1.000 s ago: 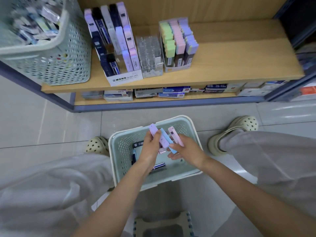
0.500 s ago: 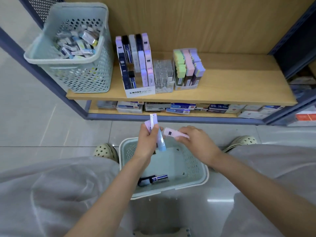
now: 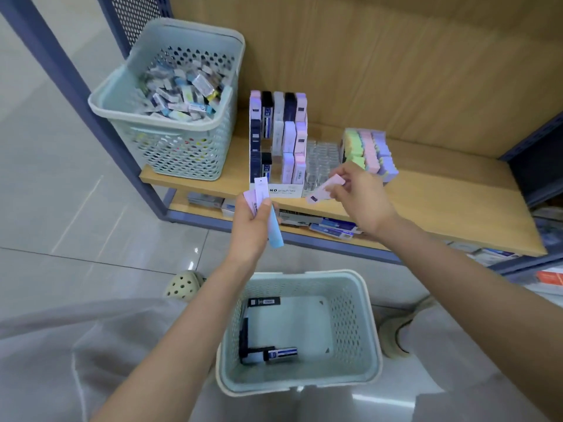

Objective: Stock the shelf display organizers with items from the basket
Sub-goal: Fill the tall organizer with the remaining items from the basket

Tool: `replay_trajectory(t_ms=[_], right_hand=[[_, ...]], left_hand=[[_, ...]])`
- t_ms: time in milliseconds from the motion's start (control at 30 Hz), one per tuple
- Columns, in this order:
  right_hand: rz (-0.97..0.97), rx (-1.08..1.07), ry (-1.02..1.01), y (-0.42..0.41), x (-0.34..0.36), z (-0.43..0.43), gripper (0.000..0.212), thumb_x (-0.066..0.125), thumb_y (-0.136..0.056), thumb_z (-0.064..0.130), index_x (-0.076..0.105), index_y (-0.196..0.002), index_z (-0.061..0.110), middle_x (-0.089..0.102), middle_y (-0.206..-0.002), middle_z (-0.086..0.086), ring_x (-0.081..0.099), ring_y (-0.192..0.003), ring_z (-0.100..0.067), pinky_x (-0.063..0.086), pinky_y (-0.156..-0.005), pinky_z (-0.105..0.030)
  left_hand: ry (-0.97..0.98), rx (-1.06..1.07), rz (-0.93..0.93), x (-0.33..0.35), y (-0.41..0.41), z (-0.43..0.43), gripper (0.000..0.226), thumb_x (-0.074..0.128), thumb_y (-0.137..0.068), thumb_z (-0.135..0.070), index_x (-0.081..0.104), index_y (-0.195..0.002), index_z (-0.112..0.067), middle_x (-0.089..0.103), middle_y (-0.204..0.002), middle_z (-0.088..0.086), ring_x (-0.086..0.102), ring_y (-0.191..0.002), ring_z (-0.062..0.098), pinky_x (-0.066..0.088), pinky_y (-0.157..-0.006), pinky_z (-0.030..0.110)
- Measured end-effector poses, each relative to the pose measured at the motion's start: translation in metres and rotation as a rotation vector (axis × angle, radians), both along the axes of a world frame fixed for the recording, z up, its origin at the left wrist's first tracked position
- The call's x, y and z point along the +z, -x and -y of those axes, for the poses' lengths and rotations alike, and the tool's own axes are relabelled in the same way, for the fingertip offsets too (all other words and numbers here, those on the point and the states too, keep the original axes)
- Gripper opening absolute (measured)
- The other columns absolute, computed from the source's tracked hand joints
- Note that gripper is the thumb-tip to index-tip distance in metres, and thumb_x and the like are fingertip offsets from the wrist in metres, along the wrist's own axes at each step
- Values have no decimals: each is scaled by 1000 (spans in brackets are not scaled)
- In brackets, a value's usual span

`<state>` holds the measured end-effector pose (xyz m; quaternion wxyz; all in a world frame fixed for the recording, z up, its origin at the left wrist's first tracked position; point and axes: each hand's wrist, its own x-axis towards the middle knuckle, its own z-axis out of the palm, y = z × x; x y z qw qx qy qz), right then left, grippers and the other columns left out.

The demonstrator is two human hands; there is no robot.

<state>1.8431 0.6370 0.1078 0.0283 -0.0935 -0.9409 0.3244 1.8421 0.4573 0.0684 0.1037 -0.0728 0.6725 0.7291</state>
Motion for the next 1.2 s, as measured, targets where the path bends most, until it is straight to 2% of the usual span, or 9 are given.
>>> replay_trajectory(t_ms=[67, 133, 333, 467, 667, 800, 1033, 1100, 1200], right_hand=[[-43, 43, -76, 19, -1, 3, 15, 47, -93, 5, 62, -97, 7, 61, -91, -11, 56, -79, -24, 44, -71, -32], [-63, 82, -143, 37, -4, 7, 15, 49, -94, 6, 64, -94, 5, 59, -96, -12, 53, -80, -22, 36, -69, -24], [-79, 83, -119, 74, -18, 18, 5, 58, -92, 14, 59, -97, 13, 62, -85, 2, 63, -79, -22, 54, -73, -42], [-17, 127, -225, 87, -29, 21, 12, 56, -93, 8, 62, -104, 8, 64, -99, -11, 61, -84, -26, 51, -78, -44], [68, 193, -357, 98, -41, 24, 18, 55, -94, 12, 63, -109, 8, 57, -113, -12, 58, -97, -28, 49, -82, -41], [59, 225, -464, 103, -44, 25, 21, 53, -95, 15, 61, -114, 10, 57, -115, -11, 50, -109, -27, 48, -83, -41], [-27, 290, -677, 101, -48, 24, 24, 50, -95, 8, 59, -117, 6, 52, -114, -12, 47, -110, -28, 43, -74, -38], [-99, 290, -641, 96, -46, 27, 26, 49, -95, 8, 60, -118, 4, 52, -113, -13, 48, -106, -28, 45, -79, -39], [-121, 209, -258, 73, -39, 44, 23, 44, -99, 17, 61, -110, 7, 56, -99, -5, 54, -84, -17, 44, -74, -33]], left_hand=[[-14, 18, -3, -2, 8, 3, 17, 41, -99, -15, 44, -89, -27, 56, -81, -3, 53, -74, 14, 44, -65, 27], [-32, 35, 7, -4, 16, 5, 15, 42, -99, -15, 43, -91, -27, 58, -83, -3, 55, -77, 18, 45, -62, 26], [-82, 49, 59, -12, 30, 9, 10, 42, -99, -15, 42, -107, -20, 60, -85, -6, 56, -84, 21, 46, -72, 33], [-101, 63, 86, -16, 36, 9, 10, 42, -99, -15, 43, -104, -23, 60, -86, -5, 55, -89, 22, 46, -76, 36], [-104, 61, 86, -18, 41, 8, 13, 41, -99, -15, 43, -112, -17, 59, -88, -5, 54, -89, 21, 45, -68, 26], [-96, 60, 106, -21, 43, 4, 12, 42, -99, -16, 43, -110, -17, 59, -88, -4, 53, -89, 22, 43, -73, 31], [-108, 64, 117, -23, 43, 3, 12, 43, -98, -16, 43, -110, -18, 61, -92, -2, 54, -91, 24, 44, -75, 35], [-130, 72, 108, -25, 42, 3, 13, 42, -99, -14, 43, -111, -16, 62, -88, -5, 55, -91, 23, 45, -72, 33], [-172, 96, 101, -26, 40, 7, 11, 42, -99, -12, 43, -110, -14, 62, -91, -2, 56, -87, 20, 49, -58, 23]])
